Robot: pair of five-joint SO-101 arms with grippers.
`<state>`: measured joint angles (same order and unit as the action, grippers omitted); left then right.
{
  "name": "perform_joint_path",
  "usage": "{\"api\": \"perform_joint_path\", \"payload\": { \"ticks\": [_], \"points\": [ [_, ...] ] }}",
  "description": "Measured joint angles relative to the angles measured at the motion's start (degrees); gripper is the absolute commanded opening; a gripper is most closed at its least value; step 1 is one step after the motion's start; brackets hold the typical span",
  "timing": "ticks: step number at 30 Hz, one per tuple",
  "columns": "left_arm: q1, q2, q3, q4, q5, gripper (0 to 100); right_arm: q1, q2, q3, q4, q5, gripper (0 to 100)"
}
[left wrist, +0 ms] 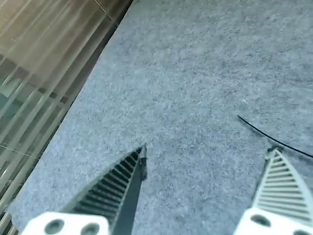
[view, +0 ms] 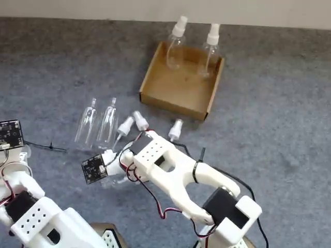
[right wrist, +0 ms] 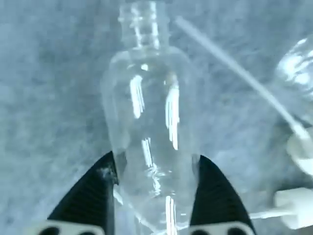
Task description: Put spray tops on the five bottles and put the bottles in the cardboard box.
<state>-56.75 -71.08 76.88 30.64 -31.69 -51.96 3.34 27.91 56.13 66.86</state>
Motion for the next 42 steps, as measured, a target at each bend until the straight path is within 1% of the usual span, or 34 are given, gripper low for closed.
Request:
{"api": "perform_joint_path", "payload": {
  "ticks": [4,8,10,13,15,18,20,23,26,28,30,32,35,38,42],
  "points": [
    [0.0,0.0,0.0,0.0,0.0,34,0.0,0.18,-2.81,8.44,0.0,0.8],
    [0.0,0.0,0.0,0.0,0.0,34,-0.09,0.0,-7.91,19.08,-0.7,0.5],
    [0.0,0.0,0.0,0.0,0.0,34,-0.09,-2.02,-11.69,22.51,-5.1,0.5],
    [0.0,0.0,0.0,0.18,0.0,34,-0.09,-7.65,-18.11,25.67,-13.71,0.5],
    [0.26,0.0,0.0,2.55,0.0,34,0.53,-11.43,-22.24,29.19,-18.73,0.5],
    [4.13,0.0,0.0,8.09,0.0,34,4.4,-15.56,-27.34,35.6,-24.97,0.5],
    [8.0,0.0,0.0,12.13,0.0,33,9.49,-17.49,-29.8,39.74,-28.66,0.5],
    [15.65,0.0,-2.46,20.57,0.26,27,19.96,-19.69,-31.65,43.34,-31.21,0.5],
    [24.53,-0.09,-8.26,30.68,3.52,22,32.79,-21.36,-32.09,43.69,-31.47,0.5],
    [30.33,-0.09,-12.4,35.69,6.77,22,41.67,-21.54,-32.09,43.78,-31.47,0.5],
    [36.57,-0.09,-16.44,38.95,10.46,23,50.2,-21.54,-31.74,43.6,-30.59,0.5],
    [42.46,-0.09,-19.52,40.53,14.07,23,58.11,-20.04,-29.89,40.09,-29.98,0.5],
    [50.29,5.1,-23.3,40.62,18.46,23,67.6,-14.24,-24.26,31.03,-29.54,0.5],
    [55.65,15.21,-27.34,39.82,21.98,23,72.35,-5.45,-19.34,22.77,-29.45,0.5],
    [59.87,31.65,-36.04,38.68,23.65,23,75.6,5.19,-18.55,16.35,-29.45,0.5]
  ]
}}
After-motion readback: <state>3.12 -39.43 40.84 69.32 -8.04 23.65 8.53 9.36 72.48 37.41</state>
